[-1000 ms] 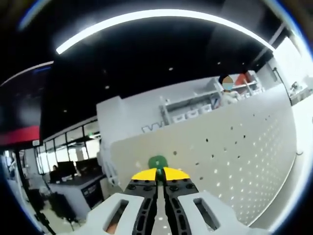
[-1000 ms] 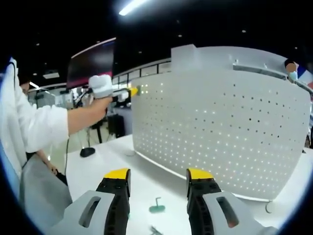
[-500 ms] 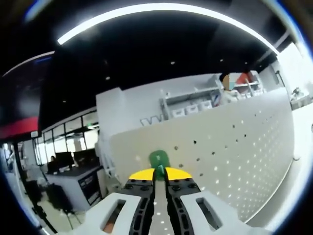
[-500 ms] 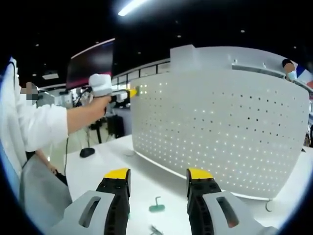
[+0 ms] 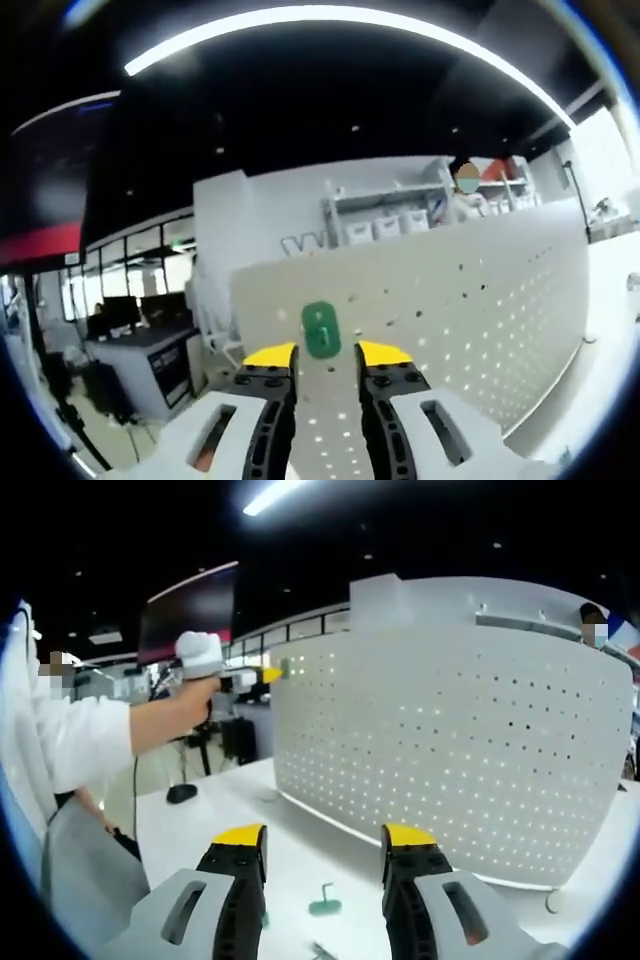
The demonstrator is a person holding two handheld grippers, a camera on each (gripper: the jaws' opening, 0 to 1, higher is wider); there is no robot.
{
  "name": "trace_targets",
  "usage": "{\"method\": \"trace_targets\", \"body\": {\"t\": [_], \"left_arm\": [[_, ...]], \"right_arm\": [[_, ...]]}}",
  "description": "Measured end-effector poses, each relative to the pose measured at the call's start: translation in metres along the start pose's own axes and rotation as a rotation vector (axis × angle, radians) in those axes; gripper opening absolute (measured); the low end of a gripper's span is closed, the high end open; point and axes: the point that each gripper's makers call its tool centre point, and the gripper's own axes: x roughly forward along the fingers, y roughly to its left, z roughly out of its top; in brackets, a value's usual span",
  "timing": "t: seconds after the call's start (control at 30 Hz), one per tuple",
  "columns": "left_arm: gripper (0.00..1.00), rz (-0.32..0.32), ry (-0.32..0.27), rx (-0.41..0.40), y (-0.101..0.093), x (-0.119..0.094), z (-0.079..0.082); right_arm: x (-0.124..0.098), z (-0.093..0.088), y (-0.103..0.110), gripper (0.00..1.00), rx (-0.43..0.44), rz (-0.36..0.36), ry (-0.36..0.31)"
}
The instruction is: Insert the hook assembly into the mounting plate slot until the hook locks in place.
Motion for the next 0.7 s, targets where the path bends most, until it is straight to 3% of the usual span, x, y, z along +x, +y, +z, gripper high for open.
{"method": "trace_targets", "body": {"t": [0.43,0.7], "left_arm": [[0.30,-0.049,-0.010,-0.022,-0.009,-0.035,0.011],[0.32,-0.088,-0.001,-0.061,-0.019,-0.057,0.006]], "right_arm": [[0.001,0.004,0.010,0.45,-0.004,0.014,-0.010],[-0.002,0.009,0.006,0.45,-0.018,-0.002,-0.017]]}}
